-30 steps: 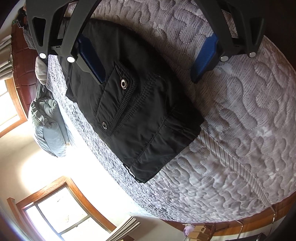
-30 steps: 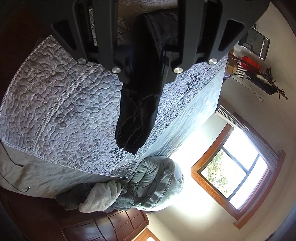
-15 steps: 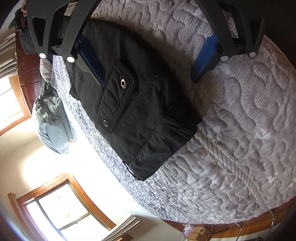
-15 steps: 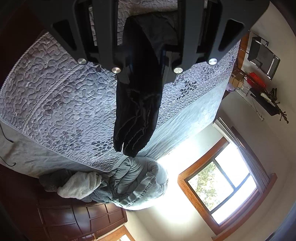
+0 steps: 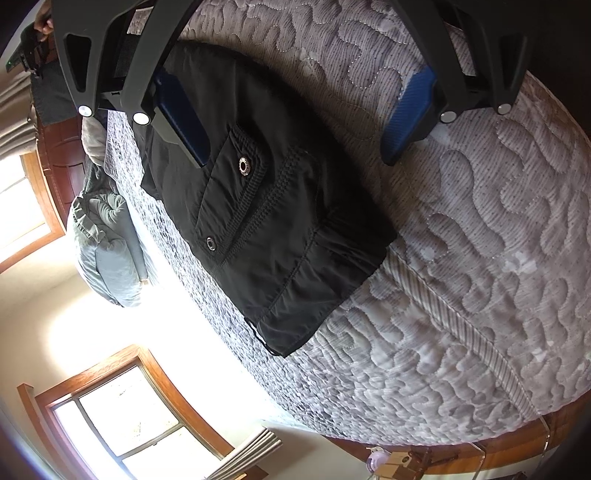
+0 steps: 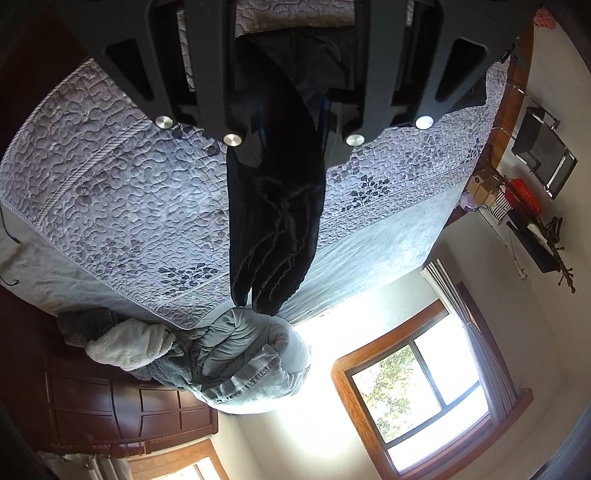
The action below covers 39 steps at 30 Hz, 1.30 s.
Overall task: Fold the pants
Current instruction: 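Lift the pant leg ends upward with the right tool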
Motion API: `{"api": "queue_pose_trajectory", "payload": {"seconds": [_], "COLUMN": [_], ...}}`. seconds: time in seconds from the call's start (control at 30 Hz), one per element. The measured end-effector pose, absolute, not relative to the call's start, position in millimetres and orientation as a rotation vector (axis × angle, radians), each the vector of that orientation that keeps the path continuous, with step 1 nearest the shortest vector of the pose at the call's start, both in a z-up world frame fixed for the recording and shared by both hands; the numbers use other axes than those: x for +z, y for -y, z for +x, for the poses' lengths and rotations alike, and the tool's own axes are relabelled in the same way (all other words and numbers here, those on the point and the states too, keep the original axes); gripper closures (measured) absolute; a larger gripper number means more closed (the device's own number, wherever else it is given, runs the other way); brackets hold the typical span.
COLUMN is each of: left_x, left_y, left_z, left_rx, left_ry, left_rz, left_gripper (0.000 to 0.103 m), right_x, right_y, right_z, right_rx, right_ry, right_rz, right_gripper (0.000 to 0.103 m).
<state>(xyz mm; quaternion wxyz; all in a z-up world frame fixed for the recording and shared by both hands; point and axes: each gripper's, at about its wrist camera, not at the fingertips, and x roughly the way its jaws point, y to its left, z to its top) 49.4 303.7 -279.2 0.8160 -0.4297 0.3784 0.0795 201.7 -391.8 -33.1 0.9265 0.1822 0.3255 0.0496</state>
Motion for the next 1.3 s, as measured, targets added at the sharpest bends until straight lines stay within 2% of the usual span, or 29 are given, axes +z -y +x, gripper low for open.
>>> {"api": "queue_pose_trajectory", "payload": {"seconds": [0.57, 1.3], "left_x": [-278, -277], "left_y": [-314, -294], "left_z": [39, 63], "left_rx": [0.162, 0.19], "left_ry": [-0.799, -0.86], "left_rz": [-0.925, -0.835], "left_gripper": [0.009, 0.008], "right_x": [-21, -21], "right_y": [337, 295], "right_z": [201, 202], "right_rx": [0.117, 0.173], "right_ry": [-0.685, -0.653], "right_rz": [0.275, 0.159], "right_gripper": [0.085, 0.086]}}
